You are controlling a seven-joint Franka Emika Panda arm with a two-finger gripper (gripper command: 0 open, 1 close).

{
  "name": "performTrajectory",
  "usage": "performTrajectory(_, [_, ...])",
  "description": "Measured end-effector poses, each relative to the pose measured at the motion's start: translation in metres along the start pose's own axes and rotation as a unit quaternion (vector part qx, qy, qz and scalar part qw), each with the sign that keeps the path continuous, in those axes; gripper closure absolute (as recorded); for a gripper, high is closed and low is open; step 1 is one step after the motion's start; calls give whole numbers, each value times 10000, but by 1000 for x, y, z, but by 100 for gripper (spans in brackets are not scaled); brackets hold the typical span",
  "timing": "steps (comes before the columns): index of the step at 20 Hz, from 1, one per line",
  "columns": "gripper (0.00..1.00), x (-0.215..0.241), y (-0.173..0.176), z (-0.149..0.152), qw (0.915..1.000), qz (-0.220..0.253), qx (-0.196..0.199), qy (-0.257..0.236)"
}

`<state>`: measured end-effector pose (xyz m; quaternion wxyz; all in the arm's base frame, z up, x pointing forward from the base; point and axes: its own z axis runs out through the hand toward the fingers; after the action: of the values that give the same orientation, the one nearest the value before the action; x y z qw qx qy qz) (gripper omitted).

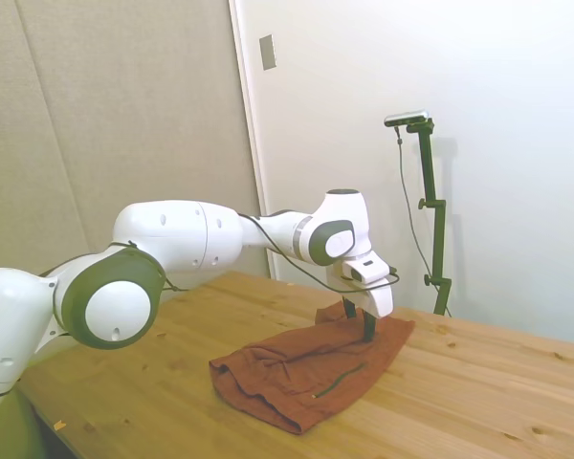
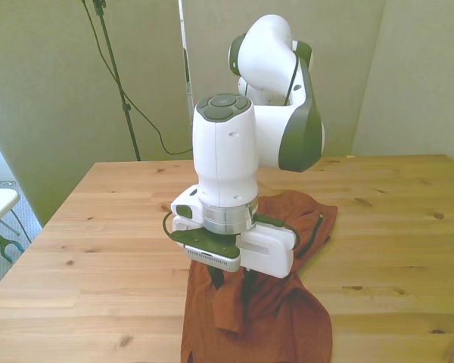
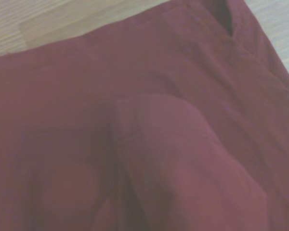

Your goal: Unfold the shorts

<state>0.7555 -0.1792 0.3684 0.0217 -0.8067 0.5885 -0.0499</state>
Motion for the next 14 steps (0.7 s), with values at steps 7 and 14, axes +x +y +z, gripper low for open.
performTrajectory(7, [100, -1, 3, -10, 9996, -259, 96, 27])
performTrajectory(14, [100, -23, 6, -40, 9962, -767, 372, -174])
